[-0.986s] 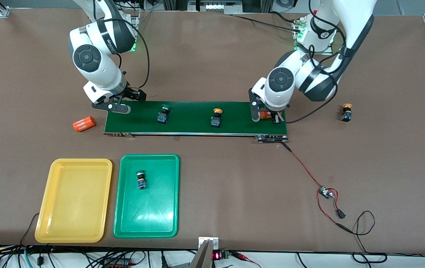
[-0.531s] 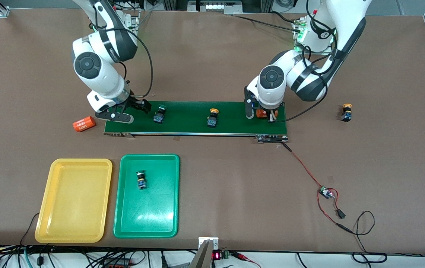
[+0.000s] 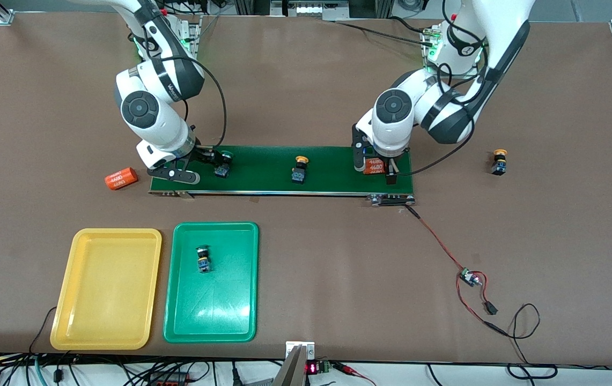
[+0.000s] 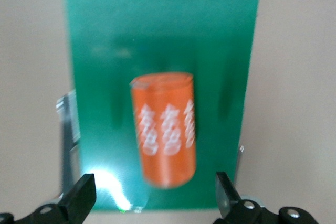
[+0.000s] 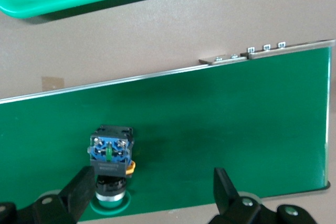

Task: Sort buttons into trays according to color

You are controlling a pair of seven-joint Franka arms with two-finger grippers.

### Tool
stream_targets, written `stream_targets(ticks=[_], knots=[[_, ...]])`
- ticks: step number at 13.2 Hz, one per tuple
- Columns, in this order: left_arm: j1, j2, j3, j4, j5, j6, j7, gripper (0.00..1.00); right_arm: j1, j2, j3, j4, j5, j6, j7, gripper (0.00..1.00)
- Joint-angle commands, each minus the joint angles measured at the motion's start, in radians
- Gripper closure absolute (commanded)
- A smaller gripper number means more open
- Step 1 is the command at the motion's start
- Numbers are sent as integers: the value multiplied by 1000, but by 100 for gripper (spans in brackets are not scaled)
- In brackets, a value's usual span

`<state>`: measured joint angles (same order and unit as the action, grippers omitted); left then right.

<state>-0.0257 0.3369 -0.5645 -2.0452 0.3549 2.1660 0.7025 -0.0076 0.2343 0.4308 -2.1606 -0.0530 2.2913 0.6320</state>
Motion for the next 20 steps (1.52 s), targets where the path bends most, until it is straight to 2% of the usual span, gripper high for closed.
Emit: stream_targets(ticks=[1,3,6,9,10,12,14,16,20], knots=[[97,-146,-8,-13,-63,-58,14,0,17,28,-10,16,-19,22,25,0],[200,-171,0,0,-205,-64,18,0,17,36,-23,16,-21,30,20,0],[379,-141,12,10,-220,-54,22,0,17,39,-24,16,-21,33,15,0],[513,-78,80,7,-249,-54,6,0,17,40,-27,16,-21,36,15,0],[571,-52,83,8,-304,-52,5,0,18,46,-30,16,-21,39,14,0],[625,-21,92,8,-341,-52,2,0,18,56,-32,16,-22,46,14,0],[627,2,146,7,-346,-46,-6,0,23,66,-49,16,-28,59,11,0],[627,16,170,-18,-344,-11,-27,0,47,80,-78,16,-62,79,11,9],[627,13,190,-147,-343,125,-119,0,70,89,-98,18,-68,86,-12,34]])
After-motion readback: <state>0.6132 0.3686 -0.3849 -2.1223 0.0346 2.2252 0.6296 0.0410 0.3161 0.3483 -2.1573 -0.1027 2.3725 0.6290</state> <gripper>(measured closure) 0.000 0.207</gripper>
